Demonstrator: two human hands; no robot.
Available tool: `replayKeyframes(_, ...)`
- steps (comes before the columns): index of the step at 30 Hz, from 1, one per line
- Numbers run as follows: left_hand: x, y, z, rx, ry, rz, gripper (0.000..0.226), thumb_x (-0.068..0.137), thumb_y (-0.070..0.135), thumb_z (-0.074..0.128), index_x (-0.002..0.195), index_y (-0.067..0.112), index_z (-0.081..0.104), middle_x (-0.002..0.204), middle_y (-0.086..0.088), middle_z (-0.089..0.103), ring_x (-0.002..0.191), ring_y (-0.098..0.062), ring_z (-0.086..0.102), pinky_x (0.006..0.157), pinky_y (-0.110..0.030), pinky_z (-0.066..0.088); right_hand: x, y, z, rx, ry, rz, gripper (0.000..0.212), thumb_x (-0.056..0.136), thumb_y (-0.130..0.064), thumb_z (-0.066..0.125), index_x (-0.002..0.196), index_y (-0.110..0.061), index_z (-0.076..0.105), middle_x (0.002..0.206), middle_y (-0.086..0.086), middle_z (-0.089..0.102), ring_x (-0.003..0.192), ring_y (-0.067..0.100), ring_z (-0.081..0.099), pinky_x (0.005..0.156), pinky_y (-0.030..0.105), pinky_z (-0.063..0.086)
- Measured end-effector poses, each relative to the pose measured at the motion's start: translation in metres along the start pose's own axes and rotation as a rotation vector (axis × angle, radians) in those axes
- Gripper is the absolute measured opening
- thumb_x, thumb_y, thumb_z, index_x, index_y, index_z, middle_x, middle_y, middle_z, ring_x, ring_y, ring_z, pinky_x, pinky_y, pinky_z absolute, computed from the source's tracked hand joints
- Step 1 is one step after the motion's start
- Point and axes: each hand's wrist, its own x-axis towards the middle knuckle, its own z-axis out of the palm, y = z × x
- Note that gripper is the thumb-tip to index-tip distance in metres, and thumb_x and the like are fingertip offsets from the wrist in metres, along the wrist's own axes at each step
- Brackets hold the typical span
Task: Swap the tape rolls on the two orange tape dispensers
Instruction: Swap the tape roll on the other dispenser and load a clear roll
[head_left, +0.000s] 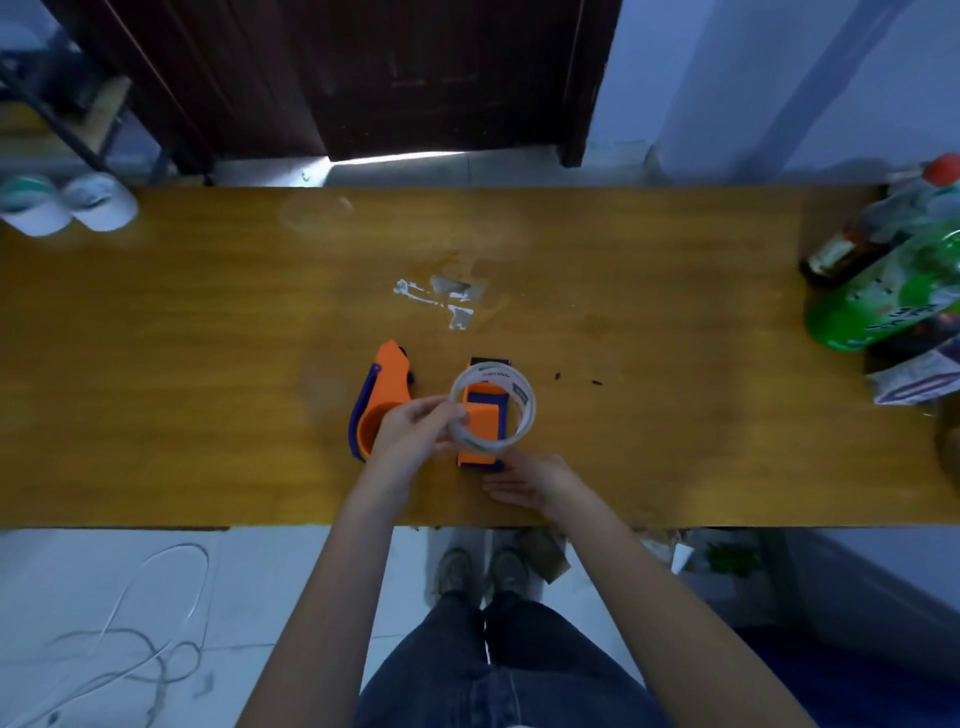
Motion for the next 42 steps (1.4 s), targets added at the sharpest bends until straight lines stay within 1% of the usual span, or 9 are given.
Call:
replayKeyframes(6,-0.001,0.004,0.001,0.025,-0.019,-0.009,0.019,0.082,0.015,0.069,0.100,0.013,0.065,0.094,-0.002,0.068,0.086,-0.013,0.065,0.076,-0.035,0.059,-0.006,0.000,-0.001,0.087,0.001,-0.125,0.033,0.094,-0.015,0.050,0.117,0.009,0.055,0.088,0.019,0.066,0.073,0.028,0.067,0.058,0.034,0.060)
replayKeyframes(10,0.000,0.004,0.001,0.054,-0.055,-0.039,0.008,0.083,0.016,0.068,0.090,0.013,0.068,0.090,-0.001,0.067,0.083,-0.010,0.064,0.070,-0.031,0.059,-0.012,0.000,-0.010,0.131,0.050,-0.203,0.036,0.091,-0.015,0.056,0.111,0.016,0.055,0.103,0.030,0.065,0.083,0.032,0.069,0.063,0.037,0.060)
replayKeyframes(14,0.001,0.000,0.003,0.106,-0.083,-0.021,0.022,0.083,0.019,0.067,0.101,0.007,0.069,0.092,0.000,0.068,0.085,-0.009,0.064,0.066,-0.025,0.056,-0.014,0.003,-0.017,0.043,0.176,-0.267,0.023,0.090,-0.011,0.059,0.074,-0.006,0.044,0.092,0.027,0.057,0.085,0.035,0.066,0.065,0.038,0.060)
replayKeyframes(19,0.003,-0.008,0.002,0.178,-0.067,-0.024,0.027,0.082,0.028,0.068,0.103,0.012,0.070,0.101,0.001,0.068,0.099,-0.014,0.060,0.089,-0.032,0.049,-0.013,0.007,-0.019,-0.160,0.292,-0.395,0.030,0.084,-0.015,0.066,0.103,-0.013,0.043,0.104,0.013,0.060,0.096,0.029,0.064,0.083,0.046,0.056)
replayKeyframes(22,0.002,-0.011,0.001,0.163,-0.070,-0.030,0.023,0.085,0.026,0.064,0.103,0.012,0.069,0.099,-0.002,0.069,0.097,-0.015,0.061,0.089,-0.031,0.048,-0.016,0.007,-0.020,-0.266,0.336,-0.442,0.041,0.086,-0.017,0.064,0.121,-0.010,0.045,0.111,0.007,0.060,0.104,0.024,0.061,0.089,0.037,0.053)
replayKeyframes(31,0.001,-0.019,-0.008,0.067,-0.035,-0.076,0.031,0.088,0.021,0.062,0.114,0.004,0.062,0.105,-0.011,0.065,0.104,-0.024,0.062,0.097,-0.040,0.049,-0.012,-0.003,-0.016,-0.575,0.281,-0.458,0.044,0.091,-0.028,0.055,0.128,-0.005,0.049,0.120,0.007,0.059,0.103,0.020,0.057,0.082,0.029,0.047)
replayKeyframes(34,0.002,-0.020,-0.009,0.053,-0.029,-0.074,0.034,0.089,0.021,0.061,0.117,0.003,0.060,0.107,-0.013,0.064,0.105,-0.026,0.062,0.094,-0.038,0.050,-0.011,-0.011,-0.015,-0.673,0.228,-0.461,0.017,0.093,-0.028,0.051,0.095,-0.013,0.059,0.087,0.003,0.060,0.073,0.016,0.055,0.066,0.029,0.046)
replayKeyframes(36,0.002,-0.021,-0.010,0.042,-0.023,-0.074,0.034,0.090,0.022,0.060,0.117,0.002,0.060,0.111,-0.017,0.063,0.108,-0.029,0.061,0.095,-0.039,0.050,-0.008,-0.014,-0.016,-0.726,0.239,-0.465,0.032,0.096,-0.026,0.044,0.066,-0.015,0.045,0.063,0.001,0.047,0.053,0.014,0.043,0.051,0.027,0.035)
replayKeyframes(42,0.003,-0.020,-0.009,0.007,-0.044,-0.074,0.017,0.091,0.023,0.058,0.097,0.008,0.063,0.107,-0.014,0.066,0.102,-0.024,0.064,0.077,-0.026,0.054,-0.010,-0.014,-0.015,-0.734,0.293,-0.559,0.036,0.100,-0.032,0.031,0.071,-0.015,0.044,0.067,0.000,0.047,0.060,0.016,0.046,0.051,0.026,0.031)
